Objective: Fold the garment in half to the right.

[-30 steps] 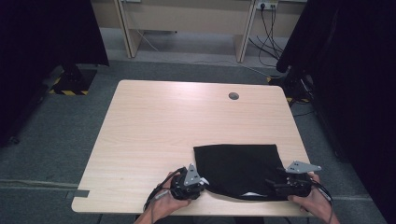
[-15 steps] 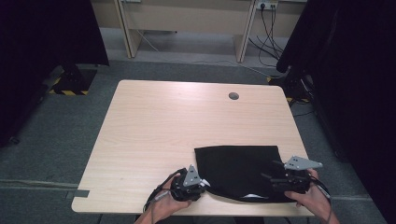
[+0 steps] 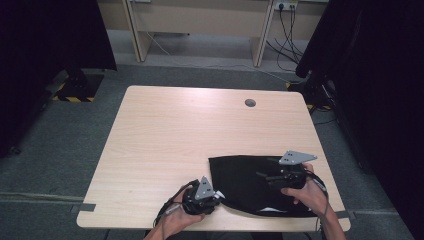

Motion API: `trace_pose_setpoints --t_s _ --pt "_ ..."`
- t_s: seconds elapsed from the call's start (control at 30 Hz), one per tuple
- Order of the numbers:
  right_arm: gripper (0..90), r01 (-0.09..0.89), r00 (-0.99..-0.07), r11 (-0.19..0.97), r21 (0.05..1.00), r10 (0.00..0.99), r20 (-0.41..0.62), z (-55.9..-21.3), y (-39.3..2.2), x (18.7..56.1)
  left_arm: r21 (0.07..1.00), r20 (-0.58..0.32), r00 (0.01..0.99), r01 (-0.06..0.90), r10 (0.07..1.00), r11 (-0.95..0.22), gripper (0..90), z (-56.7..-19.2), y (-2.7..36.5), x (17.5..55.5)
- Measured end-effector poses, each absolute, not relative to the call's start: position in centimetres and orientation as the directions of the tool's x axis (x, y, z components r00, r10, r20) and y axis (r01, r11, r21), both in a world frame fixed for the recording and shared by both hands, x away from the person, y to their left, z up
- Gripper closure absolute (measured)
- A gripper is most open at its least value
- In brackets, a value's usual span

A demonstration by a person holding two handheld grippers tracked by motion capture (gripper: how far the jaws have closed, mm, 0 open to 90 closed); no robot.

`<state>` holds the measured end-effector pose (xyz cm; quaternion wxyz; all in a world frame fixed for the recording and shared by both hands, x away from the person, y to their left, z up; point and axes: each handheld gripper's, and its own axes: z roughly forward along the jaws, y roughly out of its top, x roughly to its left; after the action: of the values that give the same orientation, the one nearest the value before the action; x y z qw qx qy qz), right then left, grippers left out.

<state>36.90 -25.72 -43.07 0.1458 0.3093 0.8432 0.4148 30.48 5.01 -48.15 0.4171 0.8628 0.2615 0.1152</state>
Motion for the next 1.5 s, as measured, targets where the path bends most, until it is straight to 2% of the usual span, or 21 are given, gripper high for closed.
trace_pose_setpoints --t_s 0.6,1.37,1.5 --pt "33.1 0.354 -0.834 0.526 0.773 0.551 0.007 -42.9 -18.6 40.1 0.779 -0.018 0.836 0.356 0.549 -0.516 65.0 -48.1 5.0 30.5" --pt "34.0 0.368 -0.851 0.575 0.731 0.526 0.015 -44.3 -13.8 43.3 0.778 -0.045 0.834 0.375 0.55 -0.505 64.9 -48.2 5.1 30.5" --pt "34.3 0.372 -0.853 0.583 0.722 0.522 0.018 -44.6 -13.0 43.7 0.783 -0.007 0.836 0.346 0.548 -0.518 64.9 -48.1 5.1 30.6"
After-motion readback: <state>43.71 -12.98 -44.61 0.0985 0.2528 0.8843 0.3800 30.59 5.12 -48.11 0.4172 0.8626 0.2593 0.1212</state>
